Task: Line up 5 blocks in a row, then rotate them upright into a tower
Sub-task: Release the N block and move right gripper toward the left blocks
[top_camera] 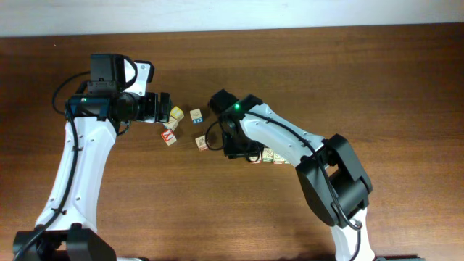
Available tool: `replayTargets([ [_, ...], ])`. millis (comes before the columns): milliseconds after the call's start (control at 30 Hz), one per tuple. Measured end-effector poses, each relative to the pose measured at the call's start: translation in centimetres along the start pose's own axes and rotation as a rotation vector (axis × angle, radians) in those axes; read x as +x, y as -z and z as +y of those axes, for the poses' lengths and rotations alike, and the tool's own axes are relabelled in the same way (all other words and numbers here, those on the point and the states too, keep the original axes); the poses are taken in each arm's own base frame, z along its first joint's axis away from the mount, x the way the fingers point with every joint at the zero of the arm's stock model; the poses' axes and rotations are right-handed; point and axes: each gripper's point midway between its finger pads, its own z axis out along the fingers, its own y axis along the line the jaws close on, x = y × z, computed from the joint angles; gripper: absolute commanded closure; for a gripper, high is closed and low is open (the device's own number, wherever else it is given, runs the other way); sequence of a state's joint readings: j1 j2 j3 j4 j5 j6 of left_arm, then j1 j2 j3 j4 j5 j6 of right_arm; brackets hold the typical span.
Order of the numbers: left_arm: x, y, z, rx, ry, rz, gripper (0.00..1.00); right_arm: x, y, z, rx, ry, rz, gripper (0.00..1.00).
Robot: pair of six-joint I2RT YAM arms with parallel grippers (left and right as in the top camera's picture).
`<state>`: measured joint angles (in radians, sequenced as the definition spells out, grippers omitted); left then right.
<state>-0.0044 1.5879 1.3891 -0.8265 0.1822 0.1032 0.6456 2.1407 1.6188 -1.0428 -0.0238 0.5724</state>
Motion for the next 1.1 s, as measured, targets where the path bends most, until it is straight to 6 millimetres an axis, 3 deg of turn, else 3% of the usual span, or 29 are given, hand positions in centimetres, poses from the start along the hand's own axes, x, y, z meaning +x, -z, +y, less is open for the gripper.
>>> replayTargets([
  [267, 0.0, 0.0, 0.0, 0.000, 0.000, 0.000, 0.01, -0.9, 0.0, -0.8, -0.007, -0.031, -0.010, 0.61],
  [367, 0.0, 0.0, 0.0, 0.000, 0.000, 0.000, 0.01, -0.8, 0.2, -0.8, -0.009, -0.001, -0.005, 0.55],
  [567, 0.0, 0.0, 0.0, 0.000, 0.000, 0.000, 0.01, -4.9, 3.7, 4.1, -0.185, 0.181, -0.163, 0.51],
  [733, 0.0, 0.0, 0.0, 0.000, 0.000, -0.001, 0.01, -4.6, 3.1, 8.5, -0.269, 0.271, -0.202, 0.52],
  [867, 0.0, 0.0, 0.0, 0.000, 0.000, 0.000, 0.01, -4.4, 1.0, 8.6, -0.248, 0.271, -0.174, 0.56],
  [1100, 0.0, 0.0, 0.0, 0.000, 0.000, -0.001, 0.01, -4.9, 0.9, 8.3, -0.232, 0.266, -0.193, 0.56],
])
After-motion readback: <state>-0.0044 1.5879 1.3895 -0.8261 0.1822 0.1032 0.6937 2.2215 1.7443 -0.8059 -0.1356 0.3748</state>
